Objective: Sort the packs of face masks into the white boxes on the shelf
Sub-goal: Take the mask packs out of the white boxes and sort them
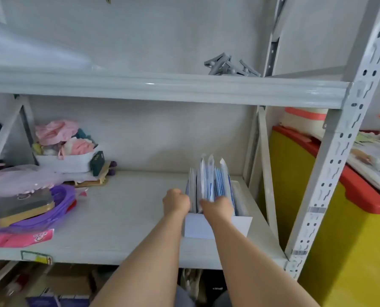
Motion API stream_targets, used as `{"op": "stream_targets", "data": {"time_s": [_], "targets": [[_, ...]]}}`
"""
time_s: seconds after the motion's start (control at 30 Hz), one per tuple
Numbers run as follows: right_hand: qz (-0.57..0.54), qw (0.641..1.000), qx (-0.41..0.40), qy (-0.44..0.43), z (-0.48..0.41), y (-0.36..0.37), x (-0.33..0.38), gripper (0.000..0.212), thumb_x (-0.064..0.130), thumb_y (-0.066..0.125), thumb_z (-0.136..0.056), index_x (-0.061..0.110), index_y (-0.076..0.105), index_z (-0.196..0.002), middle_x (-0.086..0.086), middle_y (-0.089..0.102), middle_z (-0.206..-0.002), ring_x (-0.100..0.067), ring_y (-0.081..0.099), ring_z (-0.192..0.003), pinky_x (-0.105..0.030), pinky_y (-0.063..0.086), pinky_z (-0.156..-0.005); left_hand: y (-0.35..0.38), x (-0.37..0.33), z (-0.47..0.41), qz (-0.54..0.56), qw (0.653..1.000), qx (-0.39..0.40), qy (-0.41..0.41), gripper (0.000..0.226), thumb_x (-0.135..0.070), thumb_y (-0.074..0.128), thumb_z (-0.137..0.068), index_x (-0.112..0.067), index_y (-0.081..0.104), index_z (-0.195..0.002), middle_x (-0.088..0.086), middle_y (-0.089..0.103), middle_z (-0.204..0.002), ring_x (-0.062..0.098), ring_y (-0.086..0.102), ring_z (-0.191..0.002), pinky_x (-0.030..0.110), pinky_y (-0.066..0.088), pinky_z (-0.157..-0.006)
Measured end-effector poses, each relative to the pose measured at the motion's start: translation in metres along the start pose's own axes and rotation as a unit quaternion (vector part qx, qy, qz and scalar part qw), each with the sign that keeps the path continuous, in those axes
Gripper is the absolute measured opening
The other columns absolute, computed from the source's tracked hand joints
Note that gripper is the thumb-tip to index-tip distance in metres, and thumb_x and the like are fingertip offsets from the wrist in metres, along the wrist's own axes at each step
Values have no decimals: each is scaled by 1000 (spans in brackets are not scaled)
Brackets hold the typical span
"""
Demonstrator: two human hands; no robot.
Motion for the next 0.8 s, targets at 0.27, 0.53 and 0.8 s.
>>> {"op": "stream_targets", "data": {"time_s": [0.27,0.53,0.8], "targets": [[204,979,13,-22,-25,26,10,56,44,67,-76,8,52,-117,-8,59,-117,-28,45,-120,-39,40,-101,39,31,-31,-31,999,26,3,24,-3,50,-85,-17,68,-78,7,66,-80,25,55,-69,26,42,-61],[294,952,13,-85,-26,36,12,81,63,52,-85,2,35,-136,-11,51,-133,-30,36,-131,-38,35,-106,35,35,-27,23,999,-7,-30,32,-10,55,-85,-15,63,-55,2,61,-58,28,60,-63,24,43,-57],[323,945,27,-54,-24,42,7,68,43,54,-90,4,29,-139,-13,50,-136,-31,33,-131,-37,33,-104,40,39,-37,92,989,63,-96,17,1,57,-72,1,69,-85,21,70,-90,37,71,-82,47,62,-65]]}}
Point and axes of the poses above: each hand's wrist, its own z-axis away from the middle knuckle, its own y-axis out of the palm, x = y × z, the point moved 6 cm from there along -z, towards the middle knuckle
